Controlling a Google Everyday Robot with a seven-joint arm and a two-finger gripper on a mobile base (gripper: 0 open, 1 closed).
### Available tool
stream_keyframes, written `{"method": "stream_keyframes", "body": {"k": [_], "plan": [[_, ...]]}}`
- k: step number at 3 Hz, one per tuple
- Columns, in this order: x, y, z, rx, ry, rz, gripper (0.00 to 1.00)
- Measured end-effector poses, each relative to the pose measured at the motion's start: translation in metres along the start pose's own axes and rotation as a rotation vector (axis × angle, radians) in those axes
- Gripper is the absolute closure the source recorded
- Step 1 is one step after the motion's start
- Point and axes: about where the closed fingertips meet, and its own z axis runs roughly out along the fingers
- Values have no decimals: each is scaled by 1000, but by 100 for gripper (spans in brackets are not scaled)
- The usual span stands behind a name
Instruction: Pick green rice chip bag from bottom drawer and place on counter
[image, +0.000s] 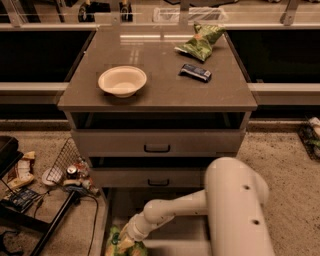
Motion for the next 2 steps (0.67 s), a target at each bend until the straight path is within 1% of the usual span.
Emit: {"method": "stream_keyframes", "body": {"k": [1,2], "plan": [[-64,14,-82,-41,-142,-63,100],[-94,28,-172,-56,-247,-71,100]]}}
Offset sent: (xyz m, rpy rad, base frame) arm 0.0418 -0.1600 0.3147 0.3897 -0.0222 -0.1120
